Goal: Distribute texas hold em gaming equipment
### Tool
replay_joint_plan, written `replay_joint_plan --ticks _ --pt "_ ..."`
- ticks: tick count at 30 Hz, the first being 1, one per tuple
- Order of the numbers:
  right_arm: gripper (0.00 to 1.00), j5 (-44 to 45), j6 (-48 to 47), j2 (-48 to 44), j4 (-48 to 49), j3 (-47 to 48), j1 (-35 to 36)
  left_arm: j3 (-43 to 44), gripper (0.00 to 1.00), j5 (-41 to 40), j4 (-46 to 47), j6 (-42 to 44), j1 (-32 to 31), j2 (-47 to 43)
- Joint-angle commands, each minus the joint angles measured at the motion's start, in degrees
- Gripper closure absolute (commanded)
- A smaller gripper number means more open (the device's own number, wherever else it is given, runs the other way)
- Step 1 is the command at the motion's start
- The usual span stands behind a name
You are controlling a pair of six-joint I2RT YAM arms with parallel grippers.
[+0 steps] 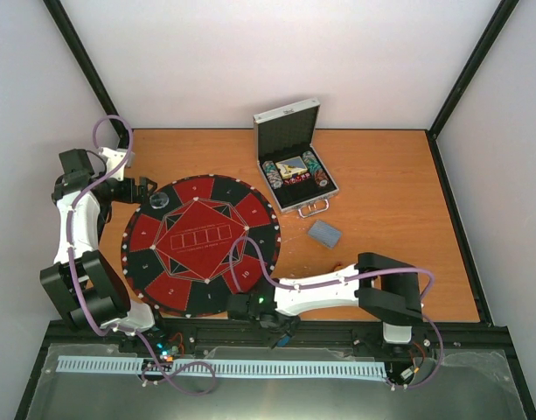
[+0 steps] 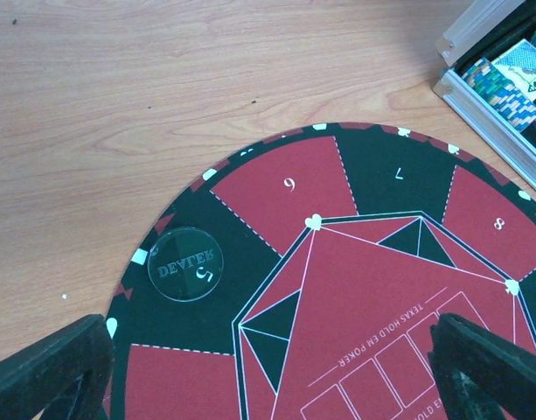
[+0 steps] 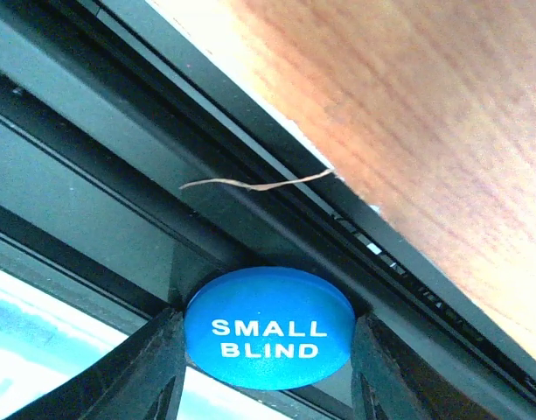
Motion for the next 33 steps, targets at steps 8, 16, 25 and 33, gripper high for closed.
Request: replay_joint_plan --ticks 8,16,25,33 --pt "0.56 7.17 -1.29 -3.87 -2.36 -0.34 -3.43 0.9 0.0 -0.52 1.08 0.57 0.12 0.56" --pt "0.56 8.55 -2.73 -6.76 -3.23 -0.56 -6.64 1.09 0.0 -0.29 1.09 0.15 0.12 1.24" --pt "0.32 4.48 2.01 -16.14 -1.22 -13.97 -16.17 0.53 0.0 -1.04 1.58 0.24 0.12 1.62" --pt "0.13 1.71 -0.64 -13.74 4.29 -14.93 -18.23 0.09 0.0 -1.08 1.66 0.34 0.09 1.66"
